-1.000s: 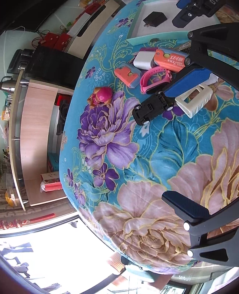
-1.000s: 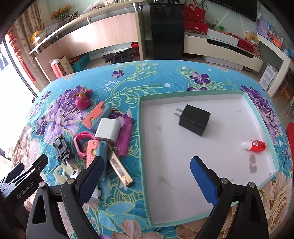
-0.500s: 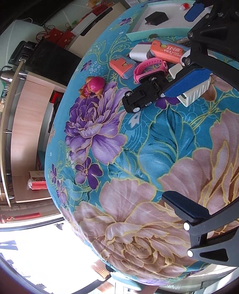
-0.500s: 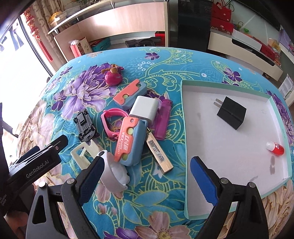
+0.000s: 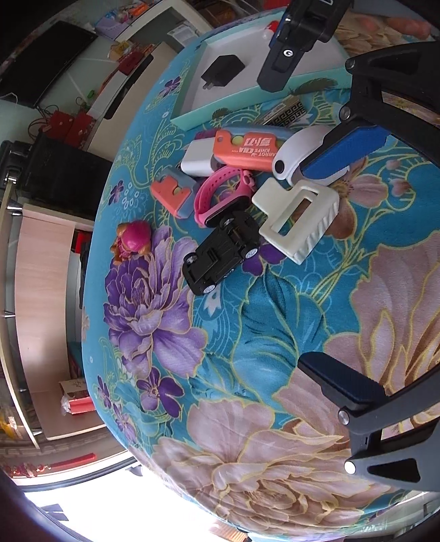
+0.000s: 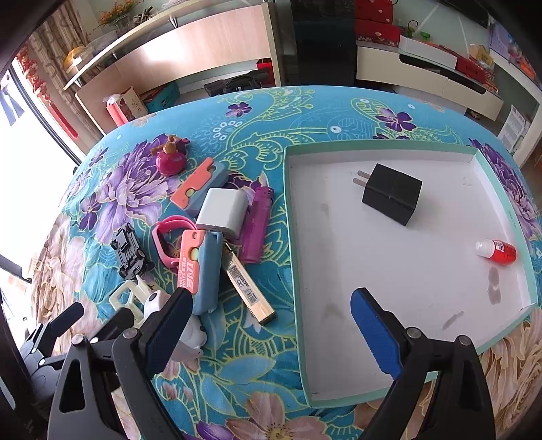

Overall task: Organize rigid objects
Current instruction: 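Move both tools back over the remaining items, then grasp the white hair clip with the left tool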

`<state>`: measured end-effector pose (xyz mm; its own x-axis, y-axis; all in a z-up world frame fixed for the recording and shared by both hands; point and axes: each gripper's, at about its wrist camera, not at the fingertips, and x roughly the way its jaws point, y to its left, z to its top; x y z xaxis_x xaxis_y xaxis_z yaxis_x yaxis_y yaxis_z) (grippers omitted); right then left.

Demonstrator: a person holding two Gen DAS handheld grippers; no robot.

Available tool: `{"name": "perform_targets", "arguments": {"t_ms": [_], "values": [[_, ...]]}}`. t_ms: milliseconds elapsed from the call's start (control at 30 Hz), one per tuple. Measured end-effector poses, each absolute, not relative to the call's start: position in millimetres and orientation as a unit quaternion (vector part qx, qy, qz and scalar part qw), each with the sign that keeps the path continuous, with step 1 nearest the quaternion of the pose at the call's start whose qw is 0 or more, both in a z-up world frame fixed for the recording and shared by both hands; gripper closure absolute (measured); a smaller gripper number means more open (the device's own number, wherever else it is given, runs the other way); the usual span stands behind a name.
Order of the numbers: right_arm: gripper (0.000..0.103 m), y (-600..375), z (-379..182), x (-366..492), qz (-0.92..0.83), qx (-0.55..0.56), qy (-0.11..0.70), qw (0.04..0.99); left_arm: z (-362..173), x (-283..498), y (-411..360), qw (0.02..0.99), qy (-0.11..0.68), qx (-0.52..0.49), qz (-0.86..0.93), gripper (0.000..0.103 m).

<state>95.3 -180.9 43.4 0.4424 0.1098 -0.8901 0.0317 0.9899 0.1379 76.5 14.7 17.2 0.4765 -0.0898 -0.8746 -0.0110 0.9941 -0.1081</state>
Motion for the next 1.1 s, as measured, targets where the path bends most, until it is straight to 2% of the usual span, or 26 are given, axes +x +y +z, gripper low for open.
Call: {"name": "perform_targets", "arguments": {"t_ms": [367, 567, 967, 1033, 1100], "values": [[0.008, -184.8, 37.3, 86.8, 0.015, 0.071, 0.539, 0.839, -14.4, 81.8, 8.8, 0.849, 0.527, -0.016, -0.025, 0.0], [0.008, -183.4, 29.4, 90.2, 0.018, 0.072, 0.549, 0.833, -14.1, 85.6, 0.9, 0.862, 0.505, 0.01, -0.038, 0.002], [0.008, -181.6, 22.4, 93.0, 0.025, 0.078, 0.556, 0.827, -9.9, 88.5, -7.2, 0.871, 0.488, 0.031, -0.055, 0.025], [0.008, -181.3, 22.0, 93.4, 0.025, 0.077, 0.557, 0.827, -7.7, 87.5, -8.8, 0.872, 0.485, 0.03, -0.065, 0.041], [0.008, -181.4, 21.7, 93.6, 0.025, 0.077, 0.557, 0.827, -5.5, 87.1, -9.8, 0.873, 0.482, 0.031, -0.069, 0.049]]}}
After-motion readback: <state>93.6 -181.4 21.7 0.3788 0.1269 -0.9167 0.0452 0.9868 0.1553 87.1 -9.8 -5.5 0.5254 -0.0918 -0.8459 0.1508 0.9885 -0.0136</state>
